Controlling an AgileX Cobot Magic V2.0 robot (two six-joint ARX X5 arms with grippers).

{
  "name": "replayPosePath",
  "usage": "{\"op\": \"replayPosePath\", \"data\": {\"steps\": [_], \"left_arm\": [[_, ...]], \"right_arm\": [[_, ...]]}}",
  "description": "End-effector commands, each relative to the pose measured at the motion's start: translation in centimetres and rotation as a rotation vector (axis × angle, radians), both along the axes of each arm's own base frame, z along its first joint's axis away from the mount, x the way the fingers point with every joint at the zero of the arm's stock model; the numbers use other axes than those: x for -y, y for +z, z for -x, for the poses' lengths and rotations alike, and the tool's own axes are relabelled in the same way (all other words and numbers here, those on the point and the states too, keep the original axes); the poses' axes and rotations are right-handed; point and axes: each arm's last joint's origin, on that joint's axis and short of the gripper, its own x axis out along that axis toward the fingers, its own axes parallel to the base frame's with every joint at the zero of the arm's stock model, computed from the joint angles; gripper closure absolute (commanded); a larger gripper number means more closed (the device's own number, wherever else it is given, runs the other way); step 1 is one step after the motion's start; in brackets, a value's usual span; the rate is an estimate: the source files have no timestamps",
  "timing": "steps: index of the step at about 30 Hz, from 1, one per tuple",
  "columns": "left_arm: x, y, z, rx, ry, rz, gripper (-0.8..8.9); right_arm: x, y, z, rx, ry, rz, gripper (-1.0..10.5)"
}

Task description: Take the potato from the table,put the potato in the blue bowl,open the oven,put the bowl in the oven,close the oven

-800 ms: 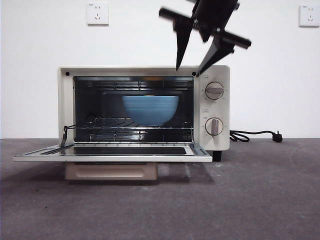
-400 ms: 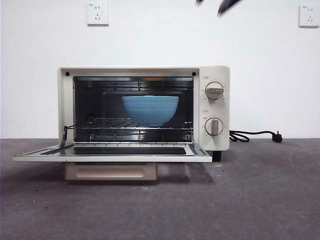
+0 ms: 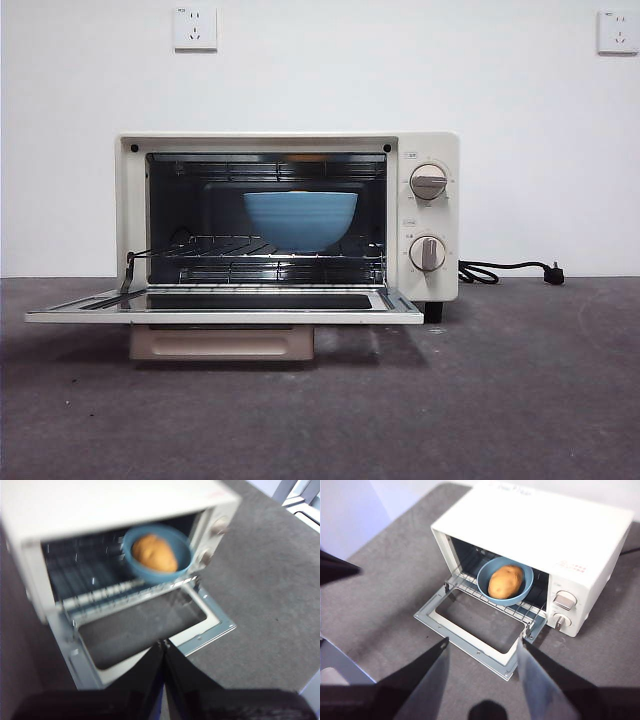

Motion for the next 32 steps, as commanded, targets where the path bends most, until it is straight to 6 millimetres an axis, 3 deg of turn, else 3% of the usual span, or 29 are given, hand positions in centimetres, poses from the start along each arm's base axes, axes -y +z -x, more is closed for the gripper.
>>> {"op": "replayPosePath", "data": {"steps": [1,9,16,24,32], "left_arm": [[-0.8,-2.6,-1.1,-0.063,0.023,0.084,8.22],[-3.9,-8.8,-4.3,-0.211,0.126,0.198,8.22],[-6.1,-12.2,-6.9,-0.3,0.191,0.239,8.22],[-6.7,-16.0,-9.3,-0.392,0.195,0.247,8.22],[-6.2,-18.2,-10.6,-0.425,0.191,0.219,8.22]], "right_arm": [[0.9,0.3,1.4,0.024,0.009,-0.006,7.2],[3.0,0.4,4.5,0.039,0.009,-0.016,7.2],[3.6,0.4,5.3,0.039,0.009,-0.016,7.2],[3.6,0.4,5.3,0.039,0.008,-0.016,7.2],[3.6,0.4,5.3,0.035,0.005,-0.021,7.2]]}}
